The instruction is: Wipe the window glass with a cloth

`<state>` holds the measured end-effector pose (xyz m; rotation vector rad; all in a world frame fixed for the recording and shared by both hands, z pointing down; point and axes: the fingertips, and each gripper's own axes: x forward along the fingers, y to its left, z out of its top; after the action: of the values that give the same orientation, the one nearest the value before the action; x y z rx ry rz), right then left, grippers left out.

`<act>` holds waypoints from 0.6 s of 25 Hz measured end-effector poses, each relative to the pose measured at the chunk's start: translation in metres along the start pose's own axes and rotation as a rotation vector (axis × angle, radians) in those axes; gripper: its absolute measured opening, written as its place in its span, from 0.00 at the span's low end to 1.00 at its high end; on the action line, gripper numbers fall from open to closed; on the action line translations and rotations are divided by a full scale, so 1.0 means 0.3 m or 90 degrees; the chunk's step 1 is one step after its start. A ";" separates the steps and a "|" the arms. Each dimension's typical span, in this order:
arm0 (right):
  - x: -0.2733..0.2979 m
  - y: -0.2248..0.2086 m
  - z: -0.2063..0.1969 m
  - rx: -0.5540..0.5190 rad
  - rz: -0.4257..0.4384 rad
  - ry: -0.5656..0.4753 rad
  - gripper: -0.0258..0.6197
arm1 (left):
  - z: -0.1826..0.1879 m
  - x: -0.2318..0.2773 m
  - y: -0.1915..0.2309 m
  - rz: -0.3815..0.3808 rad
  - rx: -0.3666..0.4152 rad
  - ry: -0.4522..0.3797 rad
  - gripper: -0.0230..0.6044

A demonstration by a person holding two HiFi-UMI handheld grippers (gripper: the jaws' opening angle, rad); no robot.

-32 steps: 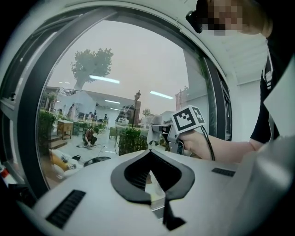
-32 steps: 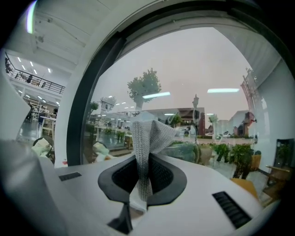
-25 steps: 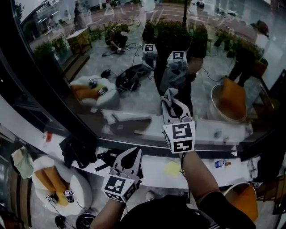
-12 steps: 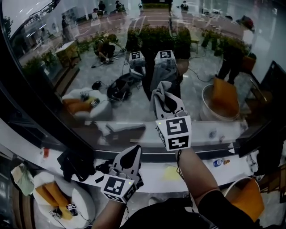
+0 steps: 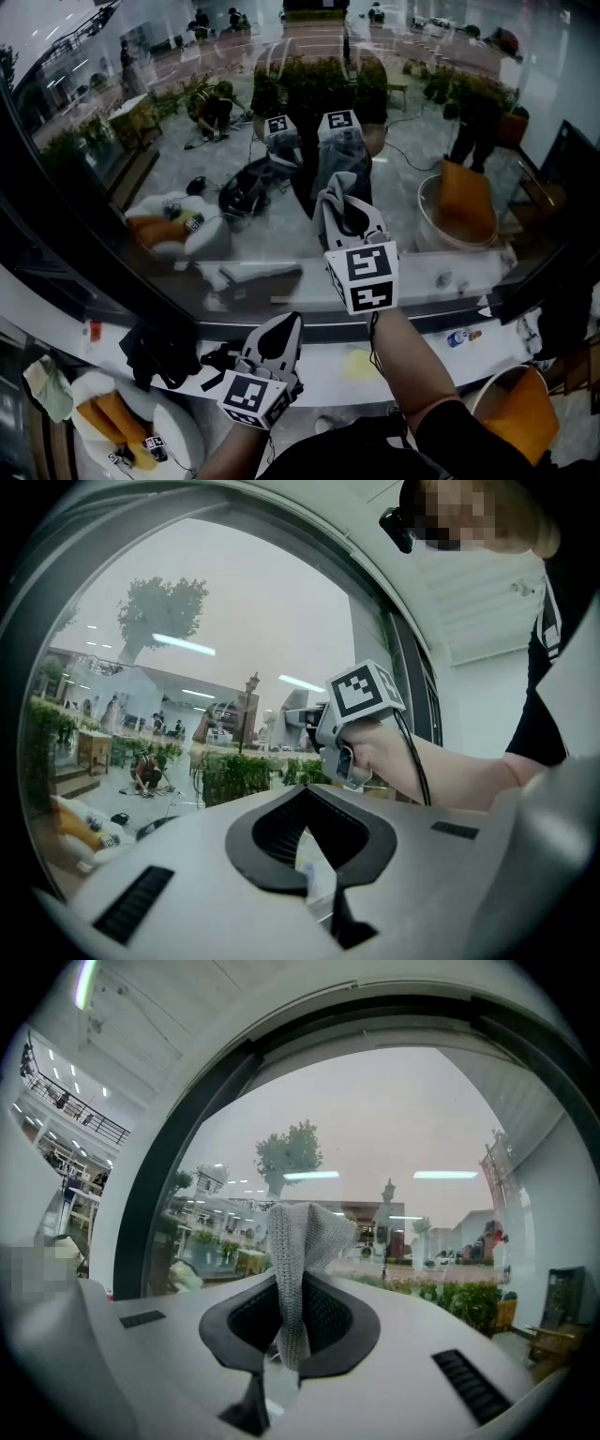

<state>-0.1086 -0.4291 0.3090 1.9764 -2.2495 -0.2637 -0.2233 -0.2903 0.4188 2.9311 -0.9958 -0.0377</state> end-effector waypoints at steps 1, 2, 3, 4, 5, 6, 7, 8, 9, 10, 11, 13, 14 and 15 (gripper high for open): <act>-0.001 -0.002 -0.001 0.001 -0.002 0.002 0.12 | -0.002 0.001 -0.002 -0.004 -0.001 0.000 0.05; -0.003 -0.006 -0.002 0.002 -0.004 0.004 0.12 | -0.002 0.002 -0.005 -0.007 -0.002 0.000 0.05; -0.005 -0.012 -0.003 0.003 -0.007 0.006 0.12 | -0.001 0.006 -0.009 -0.011 -0.003 -0.001 0.05; -0.009 -0.022 -0.005 0.004 -0.008 0.007 0.12 | 0.001 0.011 -0.015 -0.014 -0.004 -0.003 0.05; -0.013 -0.034 -0.008 0.005 -0.009 0.009 0.12 | 0.003 0.019 -0.024 -0.017 -0.004 -0.004 0.05; -0.021 -0.051 -0.012 0.005 -0.010 0.011 0.12 | 0.004 0.030 -0.038 -0.020 -0.004 -0.005 0.05; -0.030 -0.070 -0.018 0.006 -0.011 0.012 0.12 | 0.005 0.043 -0.055 -0.024 -0.003 -0.005 0.05; -0.042 -0.092 -0.025 0.007 -0.012 0.013 0.12 | 0.005 0.058 -0.074 -0.028 -0.003 -0.005 0.05; -0.054 -0.115 -0.031 0.008 -0.014 0.014 0.12 | 0.006 0.074 -0.094 -0.033 -0.001 -0.004 0.05; -0.067 -0.139 -0.037 0.008 -0.017 0.014 0.12 | 0.006 0.090 -0.114 -0.037 0.000 -0.004 0.05; -0.080 -0.163 -0.044 0.009 -0.019 0.016 0.12 | 0.007 0.108 -0.134 -0.040 0.001 -0.003 0.05; -0.108 -0.213 -0.057 0.012 -0.022 0.018 0.12 | 0.009 0.144 -0.177 -0.047 0.001 -0.003 0.05; -0.124 -0.240 -0.063 0.012 -0.024 0.019 0.12 | 0.009 0.163 -0.201 -0.051 0.000 -0.002 0.05; -0.139 -0.267 -0.068 0.011 -0.025 0.021 0.12 | 0.009 0.184 -0.225 -0.055 -0.001 -0.001 0.05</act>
<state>-0.0214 -0.3986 0.3119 2.0194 -2.2030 -0.2162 -0.1386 -0.2704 0.4124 2.9722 -0.8681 -0.0435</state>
